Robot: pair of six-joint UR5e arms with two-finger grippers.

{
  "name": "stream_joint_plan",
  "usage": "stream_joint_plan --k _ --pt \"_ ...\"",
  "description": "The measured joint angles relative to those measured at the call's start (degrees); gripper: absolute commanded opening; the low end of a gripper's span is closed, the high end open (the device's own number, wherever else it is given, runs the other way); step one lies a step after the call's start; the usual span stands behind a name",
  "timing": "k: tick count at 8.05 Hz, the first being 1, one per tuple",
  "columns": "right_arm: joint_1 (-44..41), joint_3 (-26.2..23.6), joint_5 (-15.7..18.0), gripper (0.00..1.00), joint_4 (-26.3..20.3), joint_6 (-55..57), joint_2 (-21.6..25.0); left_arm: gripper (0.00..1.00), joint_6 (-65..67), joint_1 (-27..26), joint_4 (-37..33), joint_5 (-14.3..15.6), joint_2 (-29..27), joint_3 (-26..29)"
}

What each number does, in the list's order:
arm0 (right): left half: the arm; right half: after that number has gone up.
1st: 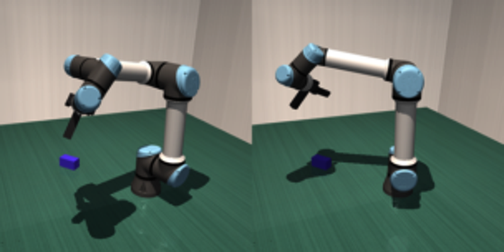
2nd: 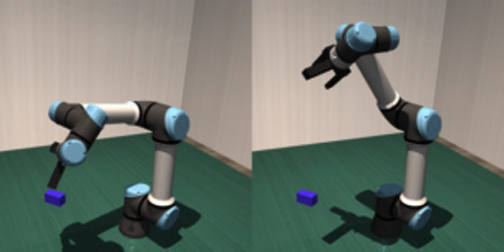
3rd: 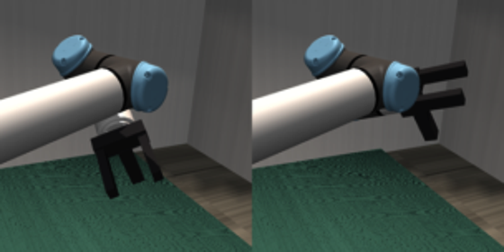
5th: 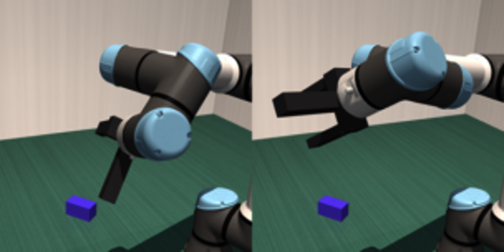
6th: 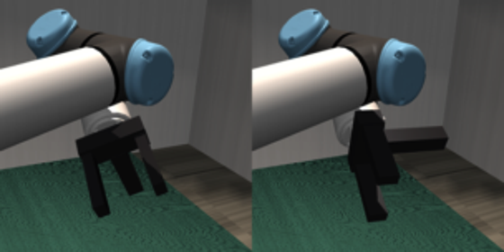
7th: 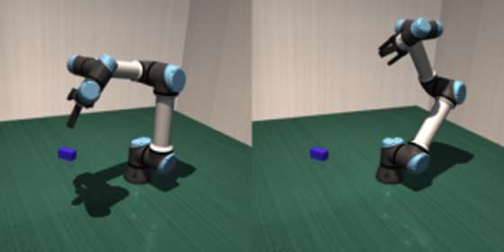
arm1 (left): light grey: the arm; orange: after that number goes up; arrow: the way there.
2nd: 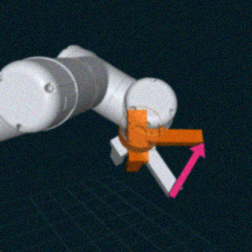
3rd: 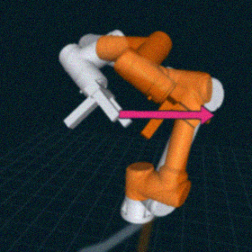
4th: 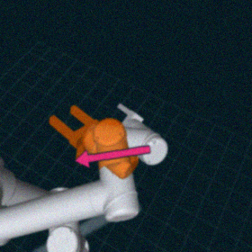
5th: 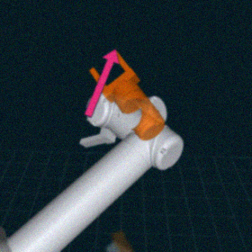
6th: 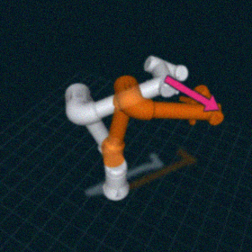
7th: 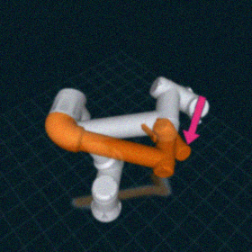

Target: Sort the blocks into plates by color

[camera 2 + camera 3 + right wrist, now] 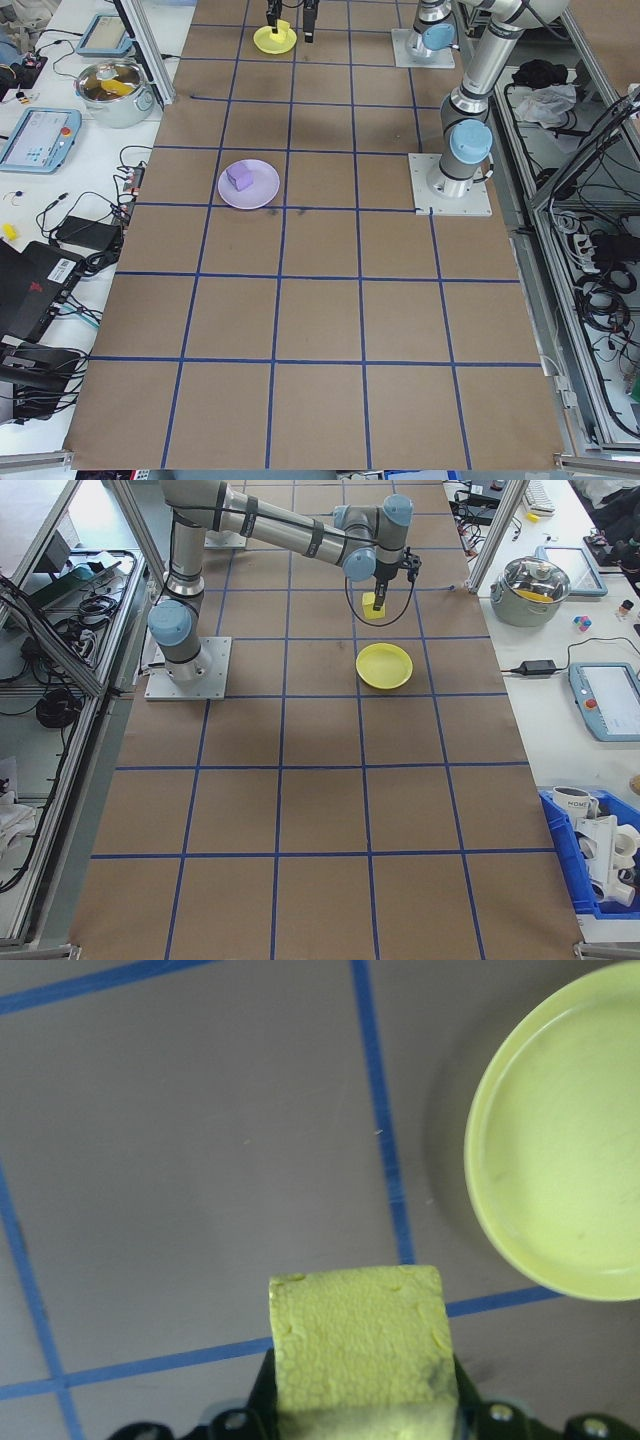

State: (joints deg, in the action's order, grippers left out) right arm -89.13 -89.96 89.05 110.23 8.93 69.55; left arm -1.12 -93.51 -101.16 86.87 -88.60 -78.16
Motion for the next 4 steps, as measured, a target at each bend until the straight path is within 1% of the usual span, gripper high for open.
stream_joint_plan --k 2,3,4 --pt "5.9 0.18 1.4 0.0 3.92 -11.58 -0.81 1.0 0.01 -0.04 0.04 -0.01 0.02 -0.05" --pt "8.04 0.2 1.58 0.0 5.2 -15.1 -1.75 1.0 0.0 -0.04 0.07 0.01 0.06 -0.06" --pt "9.31 0.22 1.78 0.05 6.91 -16.88 -2.88 1.0 -0.07 -0.05 0.12 0.11 0.12 -0.06"
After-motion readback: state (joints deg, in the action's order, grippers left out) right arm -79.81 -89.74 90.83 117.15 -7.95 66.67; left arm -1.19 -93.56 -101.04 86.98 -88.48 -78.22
